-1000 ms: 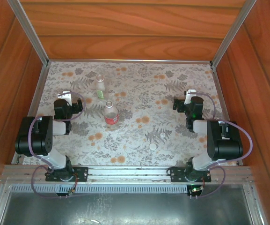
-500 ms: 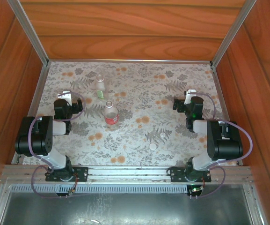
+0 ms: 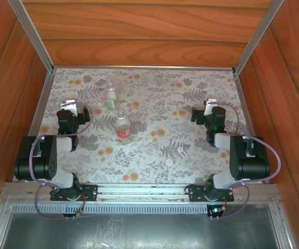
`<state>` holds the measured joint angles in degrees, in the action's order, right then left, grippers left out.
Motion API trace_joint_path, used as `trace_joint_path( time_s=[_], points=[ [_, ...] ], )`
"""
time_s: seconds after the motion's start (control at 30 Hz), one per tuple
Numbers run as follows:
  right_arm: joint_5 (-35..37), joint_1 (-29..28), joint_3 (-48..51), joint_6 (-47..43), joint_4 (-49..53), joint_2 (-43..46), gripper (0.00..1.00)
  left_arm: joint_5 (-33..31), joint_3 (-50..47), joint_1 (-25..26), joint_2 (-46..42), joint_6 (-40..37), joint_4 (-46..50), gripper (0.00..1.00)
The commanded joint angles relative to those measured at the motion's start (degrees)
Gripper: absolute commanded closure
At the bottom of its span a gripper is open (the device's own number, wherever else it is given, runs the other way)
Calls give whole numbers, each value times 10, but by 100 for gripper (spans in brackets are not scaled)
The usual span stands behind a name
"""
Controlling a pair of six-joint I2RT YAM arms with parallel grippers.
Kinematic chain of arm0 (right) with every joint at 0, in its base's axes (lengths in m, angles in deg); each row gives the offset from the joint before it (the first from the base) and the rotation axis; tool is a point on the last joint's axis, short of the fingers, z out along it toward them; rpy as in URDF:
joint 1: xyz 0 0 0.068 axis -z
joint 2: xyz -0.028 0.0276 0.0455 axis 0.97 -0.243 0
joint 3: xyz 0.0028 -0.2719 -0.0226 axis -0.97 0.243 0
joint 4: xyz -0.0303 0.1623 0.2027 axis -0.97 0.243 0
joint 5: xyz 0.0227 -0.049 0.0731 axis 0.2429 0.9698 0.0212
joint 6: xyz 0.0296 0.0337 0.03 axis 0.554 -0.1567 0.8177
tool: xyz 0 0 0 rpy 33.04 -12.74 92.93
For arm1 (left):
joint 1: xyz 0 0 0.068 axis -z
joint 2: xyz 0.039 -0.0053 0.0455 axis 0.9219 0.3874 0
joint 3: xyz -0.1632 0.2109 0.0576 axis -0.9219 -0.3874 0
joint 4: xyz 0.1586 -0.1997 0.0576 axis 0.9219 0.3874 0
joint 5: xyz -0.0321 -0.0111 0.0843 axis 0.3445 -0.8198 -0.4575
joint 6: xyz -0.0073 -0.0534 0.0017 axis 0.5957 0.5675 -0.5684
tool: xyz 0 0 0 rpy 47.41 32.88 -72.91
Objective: Screw on the bottle caps
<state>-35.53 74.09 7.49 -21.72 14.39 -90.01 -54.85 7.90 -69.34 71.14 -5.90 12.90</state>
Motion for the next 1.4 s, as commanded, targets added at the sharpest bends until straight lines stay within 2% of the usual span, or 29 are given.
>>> trace_joint_path(
  time_s=[0.0,0.13,0.3,0.4,0.5,0.6,0.73,0.9,1.03,1.13,1.37],
  points=[
    [-23,3,-17,-12,53,55,0,-14,-19,-1,-55,9,-1,0],
    [-49,1,-39,-25,129,118,0,-51,-32,20,-180,12,50,0],
    [-118,-7,-69,-30,201,174,0,-64,17,72,-340,-2,204,0],
    [-190,-24,-90,-41,233,193,0,-39,50,102,-403,-4,264,0],
    [-263,-54,-118,-60,266,198,0,37,83,128,-435,-8,305,0],
    [-305,-94,-148,-89,306,189,0,122,114,157,-448,-2,330,0],
    [-302,-146,-178,-130,345,165,0,229,146,204,-448,-1,344,0],
    [-313,-176,-191,-133,338,145,0,353,163,255,-425,-17,345,0],
    [-316,-184,-197,-131,333,137,0,421,154,268,-398,-31,345,0],
    [-314,-185,-200,-132,335,135,0,444,137,270,-385,-47,345,0],
    [-313,-188,-204,-130,339,131,0,432,107,270,-354,-78,345,0]
  ],
)
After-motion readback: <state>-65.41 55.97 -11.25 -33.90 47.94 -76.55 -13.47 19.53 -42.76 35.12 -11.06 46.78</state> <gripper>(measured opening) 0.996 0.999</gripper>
